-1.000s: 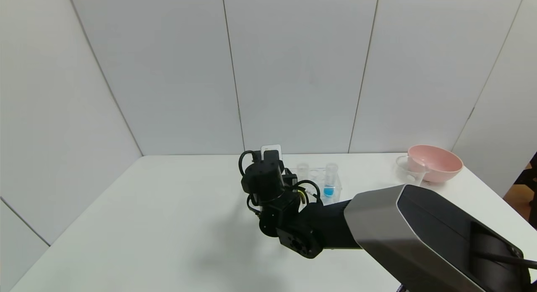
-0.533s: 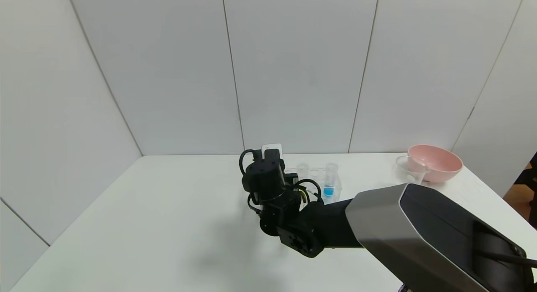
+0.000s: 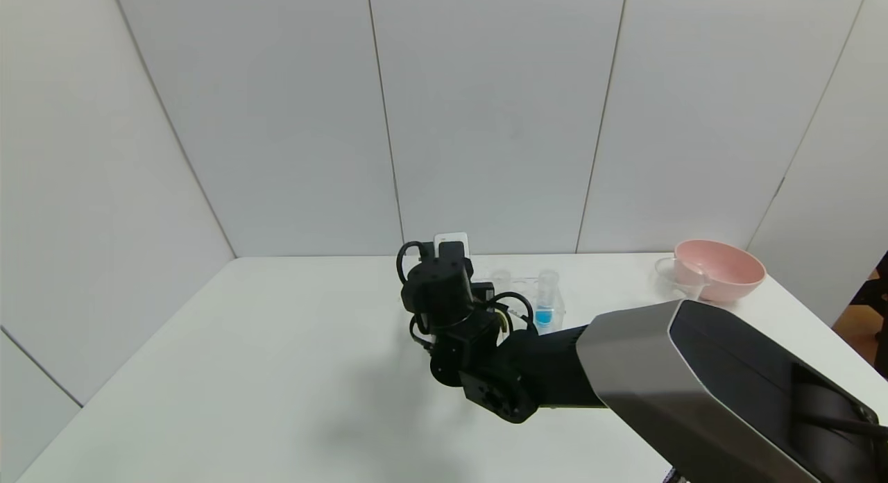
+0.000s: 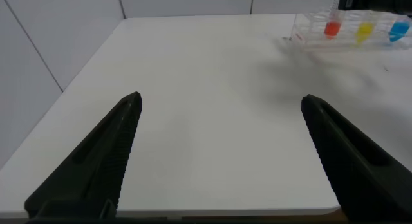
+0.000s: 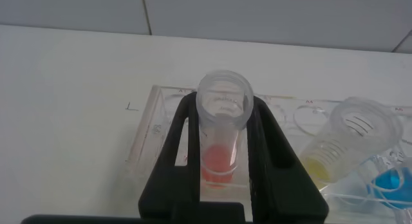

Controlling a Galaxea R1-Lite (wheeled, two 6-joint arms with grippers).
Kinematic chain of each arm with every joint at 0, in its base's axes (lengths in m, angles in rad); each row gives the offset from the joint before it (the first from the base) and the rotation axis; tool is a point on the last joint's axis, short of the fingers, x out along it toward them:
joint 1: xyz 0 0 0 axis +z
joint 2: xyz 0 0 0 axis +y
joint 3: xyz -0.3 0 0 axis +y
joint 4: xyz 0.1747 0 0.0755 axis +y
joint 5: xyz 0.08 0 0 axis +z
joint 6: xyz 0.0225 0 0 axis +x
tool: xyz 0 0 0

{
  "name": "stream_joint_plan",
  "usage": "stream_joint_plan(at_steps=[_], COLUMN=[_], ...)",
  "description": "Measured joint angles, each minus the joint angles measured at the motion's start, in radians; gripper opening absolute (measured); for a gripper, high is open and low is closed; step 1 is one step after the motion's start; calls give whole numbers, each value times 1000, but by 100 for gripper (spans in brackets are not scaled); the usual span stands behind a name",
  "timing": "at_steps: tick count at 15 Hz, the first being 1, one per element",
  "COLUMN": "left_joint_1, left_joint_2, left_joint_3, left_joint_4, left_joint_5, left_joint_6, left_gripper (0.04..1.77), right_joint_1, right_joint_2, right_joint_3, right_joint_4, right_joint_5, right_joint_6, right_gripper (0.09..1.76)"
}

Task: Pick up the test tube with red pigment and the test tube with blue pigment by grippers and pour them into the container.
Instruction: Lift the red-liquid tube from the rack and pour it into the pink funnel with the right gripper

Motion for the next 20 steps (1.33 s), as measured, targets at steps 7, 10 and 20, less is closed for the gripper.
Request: stream_joint_plan(at_steps=[7, 10, 20], left_joint_1=[0, 0, 0], left_joint_2=[0, 0, 0], left_joint_3=[0, 0, 0], left_joint_4=[0, 0, 0], left_joint_5=[0, 0, 0], left_joint_6=[0, 0, 1], left_gripper=[176, 176, 176], right_joint_1=[2, 9, 12], right_joint_2=[-145, -181, -325], right_joint_3=[-6, -6, 221], right_joint_4=[8, 8, -8], right_joint_5=[16, 18, 178], right_joint_6=[-101, -107, -111], right_gripper=[49, 49, 49])
